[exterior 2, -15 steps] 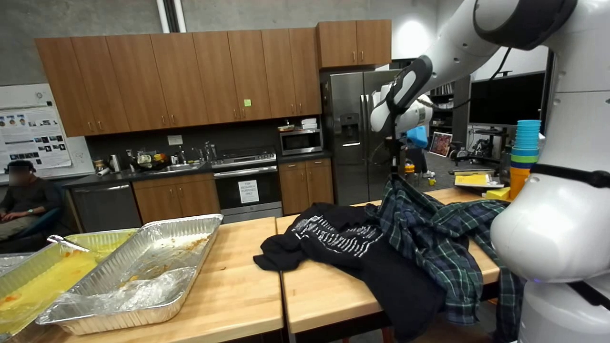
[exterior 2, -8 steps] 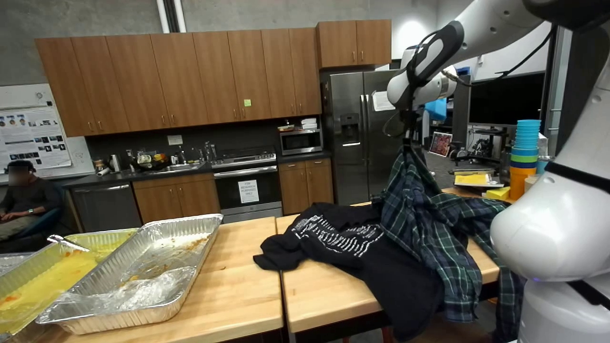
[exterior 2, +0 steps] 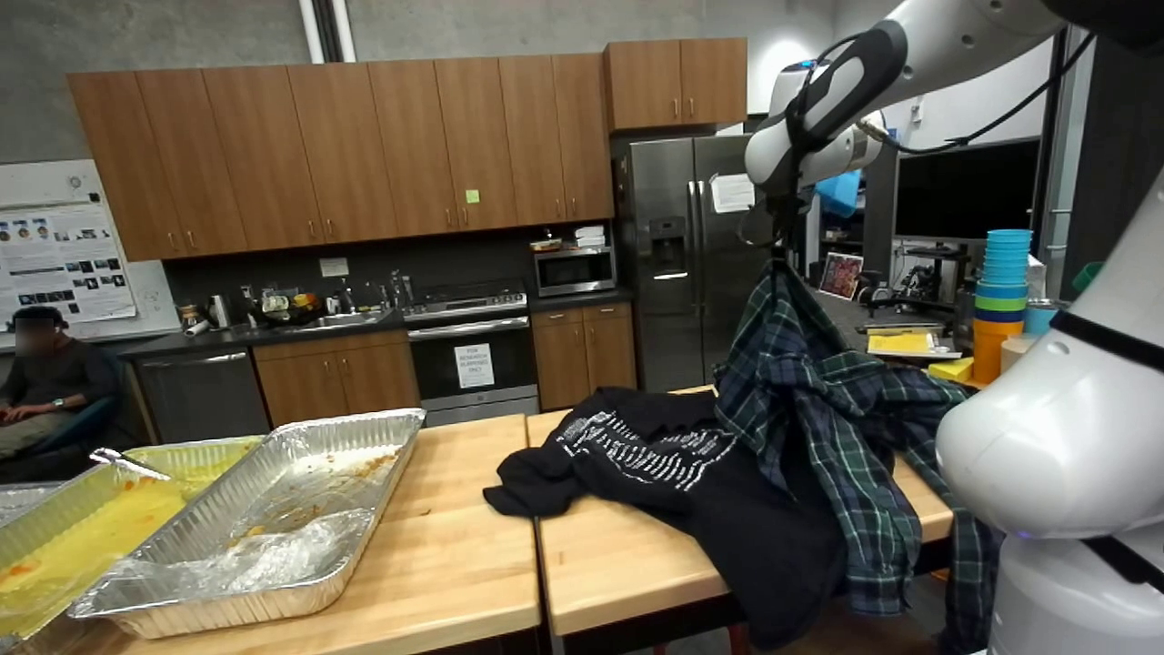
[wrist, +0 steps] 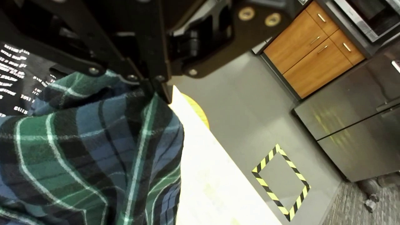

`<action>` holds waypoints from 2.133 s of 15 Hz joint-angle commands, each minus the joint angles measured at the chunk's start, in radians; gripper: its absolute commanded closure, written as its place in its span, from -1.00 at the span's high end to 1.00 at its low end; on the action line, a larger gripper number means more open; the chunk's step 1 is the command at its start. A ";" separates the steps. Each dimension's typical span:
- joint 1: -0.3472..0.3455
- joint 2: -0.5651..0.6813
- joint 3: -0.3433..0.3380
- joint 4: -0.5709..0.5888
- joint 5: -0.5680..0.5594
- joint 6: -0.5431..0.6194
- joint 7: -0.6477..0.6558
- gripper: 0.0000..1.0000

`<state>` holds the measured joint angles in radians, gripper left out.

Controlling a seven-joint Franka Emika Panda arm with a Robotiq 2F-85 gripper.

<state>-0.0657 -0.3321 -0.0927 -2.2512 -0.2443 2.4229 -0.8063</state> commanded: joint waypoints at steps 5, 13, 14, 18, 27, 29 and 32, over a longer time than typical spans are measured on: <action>0.019 -0.099 0.055 0.081 -0.087 -0.060 0.116 -0.99; 0.048 -0.111 0.136 0.294 -0.185 -0.210 0.247 -0.99; 0.052 -0.113 0.138 0.316 -0.188 -0.230 0.251 -0.99; 0.063 -0.105 0.133 0.395 -0.188 -0.278 0.265 -0.99; 0.082 -0.027 0.178 0.555 -0.207 -0.366 0.281 -0.99; 0.088 0.018 0.213 0.613 -0.238 -0.401 0.304 -0.99; 0.108 0.083 0.280 0.711 -0.307 -0.479 0.344 -0.99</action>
<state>0.0223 -0.3342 0.1330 -1.6827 -0.4833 2.0276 -0.4996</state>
